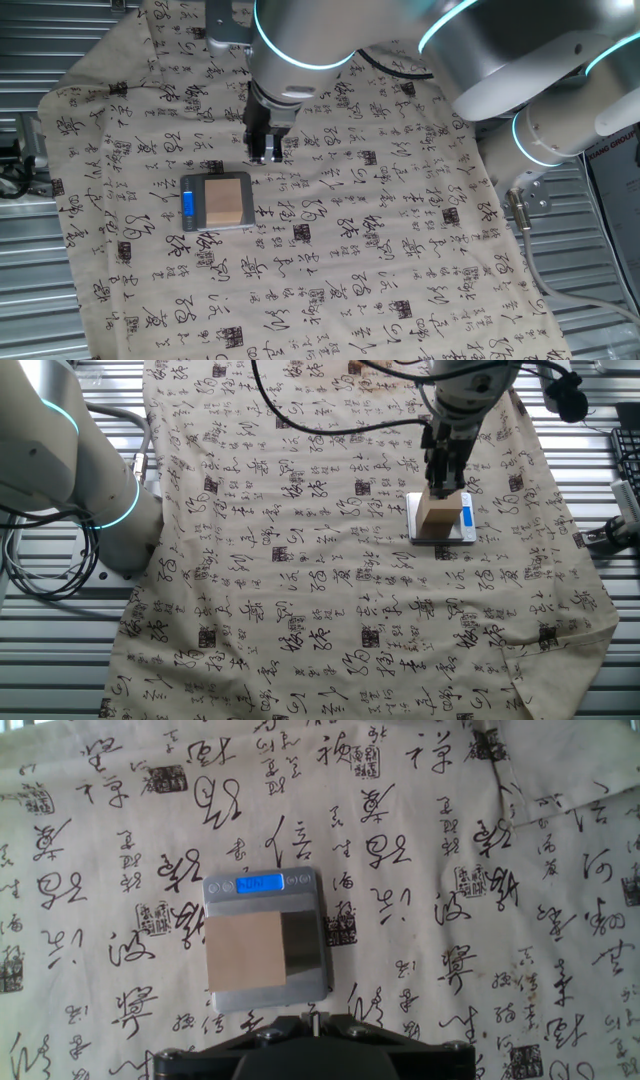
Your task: Remove the object from the scale
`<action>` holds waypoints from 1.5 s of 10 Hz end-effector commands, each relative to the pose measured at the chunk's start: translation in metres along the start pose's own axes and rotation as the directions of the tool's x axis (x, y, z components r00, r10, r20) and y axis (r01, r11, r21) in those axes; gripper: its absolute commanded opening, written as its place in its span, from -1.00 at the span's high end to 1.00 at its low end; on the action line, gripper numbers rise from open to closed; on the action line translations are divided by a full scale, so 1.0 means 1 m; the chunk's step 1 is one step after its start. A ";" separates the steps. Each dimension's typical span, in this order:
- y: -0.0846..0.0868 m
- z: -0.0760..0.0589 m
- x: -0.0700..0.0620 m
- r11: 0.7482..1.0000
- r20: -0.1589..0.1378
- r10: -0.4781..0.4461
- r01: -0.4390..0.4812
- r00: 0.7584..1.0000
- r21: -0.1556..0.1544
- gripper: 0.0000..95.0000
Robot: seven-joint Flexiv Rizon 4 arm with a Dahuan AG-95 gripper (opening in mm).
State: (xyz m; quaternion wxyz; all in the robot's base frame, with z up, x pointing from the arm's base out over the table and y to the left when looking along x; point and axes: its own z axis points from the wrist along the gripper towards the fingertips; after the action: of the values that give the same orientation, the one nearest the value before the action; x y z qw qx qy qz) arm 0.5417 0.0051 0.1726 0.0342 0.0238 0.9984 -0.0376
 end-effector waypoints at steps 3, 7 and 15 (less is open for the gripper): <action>-0.002 0.011 -0.002 1.000 0.005 0.012 -0.012 1.000 -0.004 -1.00; 0.002 0.015 -0.015 0.999 -0.007 0.041 -0.041 0.999 -0.005 -1.00; 0.016 0.033 -0.028 0.998 0.001 0.066 -0.066 0.998 0.006 -1.00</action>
State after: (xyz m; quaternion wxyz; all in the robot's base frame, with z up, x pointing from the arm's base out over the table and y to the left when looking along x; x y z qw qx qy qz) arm 0.5734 0.0175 0.1402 0.0361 0.0569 0.9969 -0.0404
